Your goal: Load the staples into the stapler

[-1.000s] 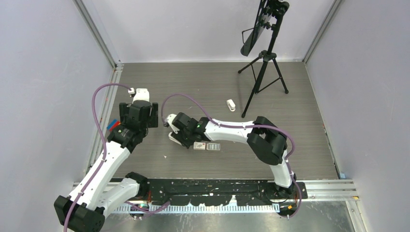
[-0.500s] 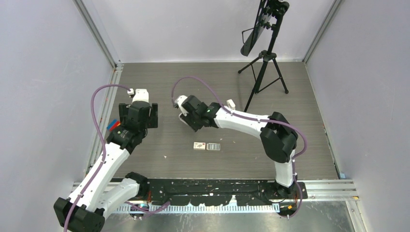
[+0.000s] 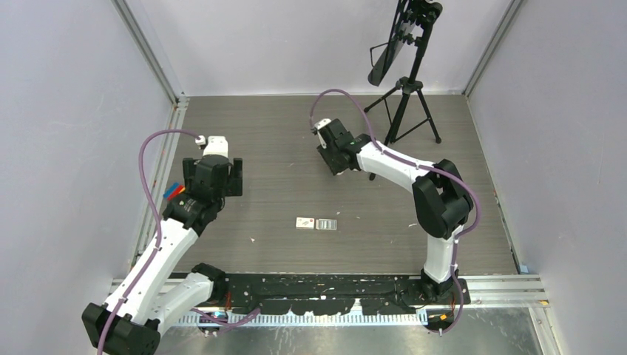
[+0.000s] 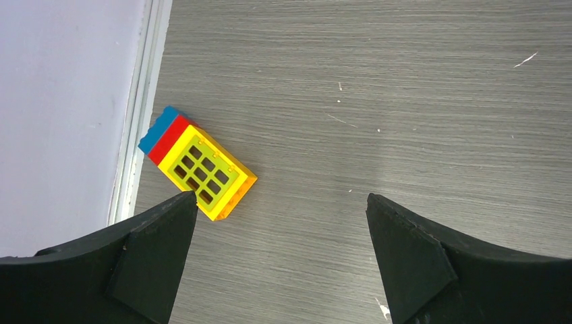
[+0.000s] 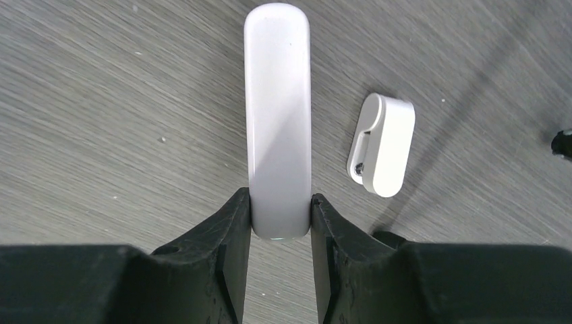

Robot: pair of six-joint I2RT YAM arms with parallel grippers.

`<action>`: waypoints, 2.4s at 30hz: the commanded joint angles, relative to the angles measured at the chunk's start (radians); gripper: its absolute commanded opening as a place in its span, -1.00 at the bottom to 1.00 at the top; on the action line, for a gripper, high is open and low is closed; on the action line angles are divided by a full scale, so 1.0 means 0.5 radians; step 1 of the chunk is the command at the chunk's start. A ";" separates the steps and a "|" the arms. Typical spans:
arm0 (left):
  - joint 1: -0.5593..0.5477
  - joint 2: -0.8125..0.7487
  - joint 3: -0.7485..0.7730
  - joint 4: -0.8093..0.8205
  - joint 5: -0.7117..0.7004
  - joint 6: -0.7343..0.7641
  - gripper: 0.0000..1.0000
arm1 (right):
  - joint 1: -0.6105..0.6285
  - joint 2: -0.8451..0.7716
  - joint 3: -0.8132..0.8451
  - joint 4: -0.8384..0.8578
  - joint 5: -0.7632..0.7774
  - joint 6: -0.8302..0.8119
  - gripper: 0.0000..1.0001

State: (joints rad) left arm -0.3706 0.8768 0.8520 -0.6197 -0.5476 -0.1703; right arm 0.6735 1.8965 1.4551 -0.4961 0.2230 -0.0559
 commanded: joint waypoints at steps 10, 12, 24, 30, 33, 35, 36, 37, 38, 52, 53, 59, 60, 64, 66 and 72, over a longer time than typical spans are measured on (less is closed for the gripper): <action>0.012 -0.054 -0.010 0.083 0.036 0.031 0.98 | -0.138 0.091 -0.094 0.066 -0.025 0.195 -0.70; 0.011 -0.056 -0.011 0.083 0.042 0.033 0.98 | -0.138 0.090 -0.099 0.069 -0.032 0.211 -0.55; 0.011 -0.212 -0.011 0.083 0.194 -0.011 0.98 | -0.141 -0.692 -0.527 0.340 0.075 0.553 0.44; 0.011 -0.513 -0.084 0.149 0.374 -0.079 0.98 | -0.138 -1.479 -0.879 0.353 0.459 0.665 0.66; 0.011 -0.701 -0.096 0.102 0.392 -0.070 0.99 | -0.138 -1.912 -1.054 0.309 0.683 0.685 0.79; 0.011 -0.825 -0.099 0.066 0.393 -0.047 0.99 | -0.138 -2.187 -1.127 0.228 0.789 0.680 0.81; 0.011 -0.889 -0.104 0.049 0.388 -0.033 0.99 | -0.138 -2.304 -1.147 0.172 0.852 0.679 0.82; 0.011 -0.948 -0.109 0.034 0.382 -0.022 0.99 | -0.138 -2.419 -1.160 0.114 0.899 0.680 0.82; 0.011 -1.017 -0.119 0.027 0.375 -0.009 0.99 | -0.138 -2.520 -1.166 0.047 0.949 0.686 0.83; 0.014 -1.651 -0.455 0.167 0.347 -0.040 0.99 | -0.138 -3.575 -1.368 -0.091 1.381 0.338 0.86; 0.016 -1.665 -0.461 0.158 0.345 -0.035 0.99 | -0.138 -3.640 -1.414 -0.042 1.383 0.320 0.86; 0.026 -1.697 -0.474 0.084 0.314 -0.064 0.99 | -0.138 -3.758 -1.517 0.069 1.373 0.233 0.87; 0.028 -1.690 -0.474 0.081 0.300 -0.060 0.99 | -0.138 -3.770 -1.518 0.068 1.354 0.234 0.87; 0.051 -1.646 -0.468 0.080 0.265 -0.036 0.99 | -0.138 -3.783 -1.507 0.036 1.325 0.240 0.87; 0.072 -1.625 -0.471 0.083 0.270 -0.029 0.99 | -0.138 -3.782 -1.508 0.037 1.305 0.236 0.87; 0.104 -1.554 -0.477 0.094 0.331 0.002 0.99 | -0.138 -3.781 -1.492 -0.008 1.250 0.237 0.88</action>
State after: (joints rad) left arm -0.3305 0.0685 0.6144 -0.5972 -0.3969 -0.1967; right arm 0.6044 0.0109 0.6933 -0.5163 0.8616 0.0761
